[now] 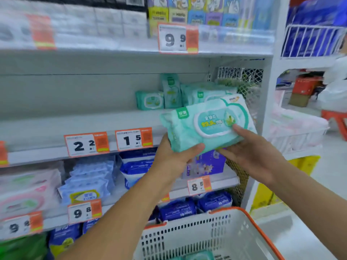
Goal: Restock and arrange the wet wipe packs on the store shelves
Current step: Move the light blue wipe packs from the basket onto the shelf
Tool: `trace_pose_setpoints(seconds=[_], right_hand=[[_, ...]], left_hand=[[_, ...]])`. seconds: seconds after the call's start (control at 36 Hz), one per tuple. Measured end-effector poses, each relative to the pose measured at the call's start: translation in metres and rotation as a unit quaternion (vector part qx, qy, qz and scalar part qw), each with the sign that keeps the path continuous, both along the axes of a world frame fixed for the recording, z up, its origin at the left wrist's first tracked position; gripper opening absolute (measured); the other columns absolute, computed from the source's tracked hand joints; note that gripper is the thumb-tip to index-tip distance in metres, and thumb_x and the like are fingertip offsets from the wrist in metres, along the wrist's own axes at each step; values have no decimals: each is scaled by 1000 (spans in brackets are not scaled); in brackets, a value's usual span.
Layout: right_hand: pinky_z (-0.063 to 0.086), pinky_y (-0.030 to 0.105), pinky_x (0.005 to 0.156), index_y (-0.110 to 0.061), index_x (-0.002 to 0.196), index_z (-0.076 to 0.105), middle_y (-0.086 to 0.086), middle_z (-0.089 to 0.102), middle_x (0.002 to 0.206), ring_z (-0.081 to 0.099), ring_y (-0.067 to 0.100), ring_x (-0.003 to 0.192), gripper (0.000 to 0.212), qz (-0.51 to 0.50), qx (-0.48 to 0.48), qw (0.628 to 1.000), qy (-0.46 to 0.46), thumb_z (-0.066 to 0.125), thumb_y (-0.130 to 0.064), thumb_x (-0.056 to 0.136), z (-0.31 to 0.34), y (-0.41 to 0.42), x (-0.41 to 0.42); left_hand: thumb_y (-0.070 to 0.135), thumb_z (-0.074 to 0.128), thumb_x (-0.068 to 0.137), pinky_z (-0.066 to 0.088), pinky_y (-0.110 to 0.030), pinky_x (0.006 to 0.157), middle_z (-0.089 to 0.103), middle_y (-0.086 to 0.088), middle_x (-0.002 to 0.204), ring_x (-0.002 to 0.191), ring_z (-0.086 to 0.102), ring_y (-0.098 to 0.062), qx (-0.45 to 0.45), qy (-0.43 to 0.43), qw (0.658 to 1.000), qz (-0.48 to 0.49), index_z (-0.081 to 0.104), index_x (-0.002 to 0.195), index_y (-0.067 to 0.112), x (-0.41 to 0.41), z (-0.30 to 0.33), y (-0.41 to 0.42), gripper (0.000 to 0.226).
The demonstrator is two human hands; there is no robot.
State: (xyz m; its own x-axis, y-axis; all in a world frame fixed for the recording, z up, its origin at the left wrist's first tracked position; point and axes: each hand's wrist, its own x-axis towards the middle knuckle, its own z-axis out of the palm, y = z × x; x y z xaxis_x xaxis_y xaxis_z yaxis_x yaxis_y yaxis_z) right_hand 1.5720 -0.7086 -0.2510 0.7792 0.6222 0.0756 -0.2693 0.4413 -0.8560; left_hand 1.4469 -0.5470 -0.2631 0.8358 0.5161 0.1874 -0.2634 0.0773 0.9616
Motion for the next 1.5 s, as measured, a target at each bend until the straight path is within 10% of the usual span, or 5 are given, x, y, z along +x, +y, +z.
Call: trace_pose_setpoints(seconds=[0.42,0.69,1.08,1.36,1.5], right_hand=[[59,55,85,-8,122,60,9,74,110,74,27,94,37,-223,-100,952,-185,74,-12,88,38,34,106],[46,40,85,-17,129,52,11,60,122,55,36,110,49,-397,-547,583,-451,73,-29,86,25,42,151],[44,31,59,-29,121,44,9,67,76,61,24,67,47,-228,-456,730,-456,65,-20,80,39,37,157],[25,43,73,-9,114,51,16,43,94,42,30,87,56,-341,-480,464,-661,2,-27,92,24,77,45],[46,35,72,-20,80,64,-2,60,73,62,26,78,33,-90,-375,661,-644,40,-42,78,-109,98,-18]], left_hand=[[22,70,90,48,-18,91,66,6,118,104,63,-9,350,82,932,38,49,129,16,136,71,48,44],[35,47,102,40,-31,84,54,-14,135,120,53,-34,503,258,821,81,34,144,13,218,48,46,49],[22,73,85,47,-31,76,64,-7,107,100,63,-29,448,235,860,63,46,101,21,215,47,51,32],[27,53,84,50,-36,80,68,-2,88,92,63,-23,654,34,750,92,65,83,15,66,-3,34,16],[39,68,89,48,-38,89,64,-5,119,105,59,-27,663,343,616,-251,63,121,20,-10,-116,37,38]])
